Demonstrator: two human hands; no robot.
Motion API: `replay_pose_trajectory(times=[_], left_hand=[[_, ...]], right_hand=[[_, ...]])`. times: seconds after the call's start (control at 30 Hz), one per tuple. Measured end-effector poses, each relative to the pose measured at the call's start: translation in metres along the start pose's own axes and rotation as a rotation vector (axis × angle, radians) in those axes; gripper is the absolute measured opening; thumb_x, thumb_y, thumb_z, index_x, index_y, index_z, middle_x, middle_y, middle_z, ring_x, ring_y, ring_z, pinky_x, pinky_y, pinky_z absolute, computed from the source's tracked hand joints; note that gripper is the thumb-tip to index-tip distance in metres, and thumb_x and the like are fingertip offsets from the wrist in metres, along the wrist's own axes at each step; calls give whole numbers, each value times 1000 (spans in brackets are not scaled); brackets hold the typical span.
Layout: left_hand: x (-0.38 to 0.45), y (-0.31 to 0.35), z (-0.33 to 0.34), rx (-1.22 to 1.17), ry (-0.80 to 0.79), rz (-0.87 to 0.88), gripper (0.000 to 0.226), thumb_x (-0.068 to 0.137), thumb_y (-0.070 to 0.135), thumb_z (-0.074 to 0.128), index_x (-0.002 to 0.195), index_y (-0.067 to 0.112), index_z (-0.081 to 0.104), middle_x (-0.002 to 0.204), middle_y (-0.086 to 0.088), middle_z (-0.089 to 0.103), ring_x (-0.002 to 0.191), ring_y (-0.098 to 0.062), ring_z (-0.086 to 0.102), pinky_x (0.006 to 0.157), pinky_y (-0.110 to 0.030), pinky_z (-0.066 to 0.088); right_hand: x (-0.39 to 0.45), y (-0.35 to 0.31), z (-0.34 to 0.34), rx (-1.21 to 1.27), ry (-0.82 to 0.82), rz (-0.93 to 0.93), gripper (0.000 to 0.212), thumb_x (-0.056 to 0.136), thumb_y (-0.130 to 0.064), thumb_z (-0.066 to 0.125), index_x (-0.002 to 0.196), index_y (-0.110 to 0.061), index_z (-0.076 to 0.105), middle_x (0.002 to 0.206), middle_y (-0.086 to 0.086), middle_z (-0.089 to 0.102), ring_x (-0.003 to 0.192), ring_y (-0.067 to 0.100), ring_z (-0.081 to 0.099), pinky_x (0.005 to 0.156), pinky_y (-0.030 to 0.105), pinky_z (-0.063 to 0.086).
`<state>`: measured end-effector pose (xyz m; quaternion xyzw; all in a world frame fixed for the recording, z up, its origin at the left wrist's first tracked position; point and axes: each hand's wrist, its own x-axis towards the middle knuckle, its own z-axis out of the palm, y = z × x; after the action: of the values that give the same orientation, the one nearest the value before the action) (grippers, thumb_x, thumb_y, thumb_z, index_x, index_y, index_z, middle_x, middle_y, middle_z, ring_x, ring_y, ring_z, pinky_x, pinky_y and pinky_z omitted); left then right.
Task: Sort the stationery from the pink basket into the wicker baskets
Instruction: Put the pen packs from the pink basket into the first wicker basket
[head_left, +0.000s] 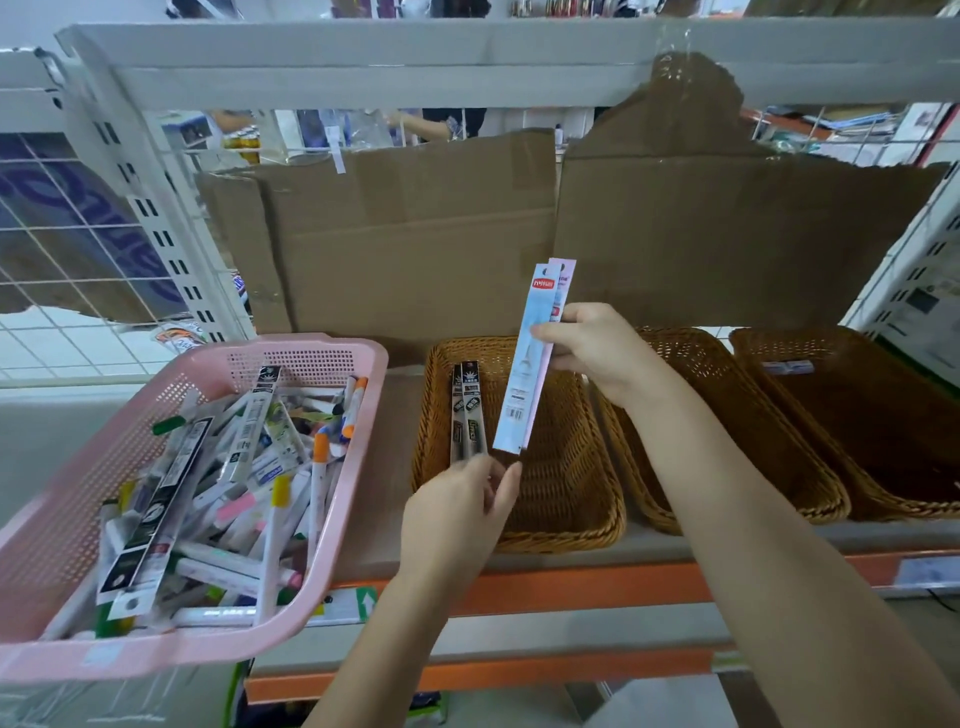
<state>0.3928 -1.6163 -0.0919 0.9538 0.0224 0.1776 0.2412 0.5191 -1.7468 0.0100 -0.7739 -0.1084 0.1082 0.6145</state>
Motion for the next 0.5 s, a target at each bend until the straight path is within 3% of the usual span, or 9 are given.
replay_pose_trajectory(times=[0.2, 0.33, 0.5], left_hand=[[-11, -9, 3, 146, 85, 311, 46, 92, 45, 38, 58, 21, 56, 52, 10, 52, 43, -6, 49, 39, -13, 25], [-12, -14, 6, 192, 40, 462, 49, 91, 50, 35, 60, 21, 61, 56, 9, 54, 47, -8, 53, 39, -18, 36], [-11, -16, 4, 265, -34, 548, 53, 86, 61, 31, 71, 22, 63, 65, 8, 58, 55, -10, 57, 44, -19, 40]], right_hand=[[38, 27, 6, -2, -5, 218, 28, 92, -3, 55, 121, -1, 57, 118, 14, 63, 98, 21, 62, 71, 23, 52], [53, 52, 25, -95, -127, 361, 23, 91, -4, 58, 114, -7, 59, 116, 9, 64, 79, 9, 61, 53, 16, 51], [69, 68, 40, -115, -113, 439, 29, 90, -2, 60, 118, -1, 56, 114, 9, 62, 89, 16, 58, 51, 19, 49]])
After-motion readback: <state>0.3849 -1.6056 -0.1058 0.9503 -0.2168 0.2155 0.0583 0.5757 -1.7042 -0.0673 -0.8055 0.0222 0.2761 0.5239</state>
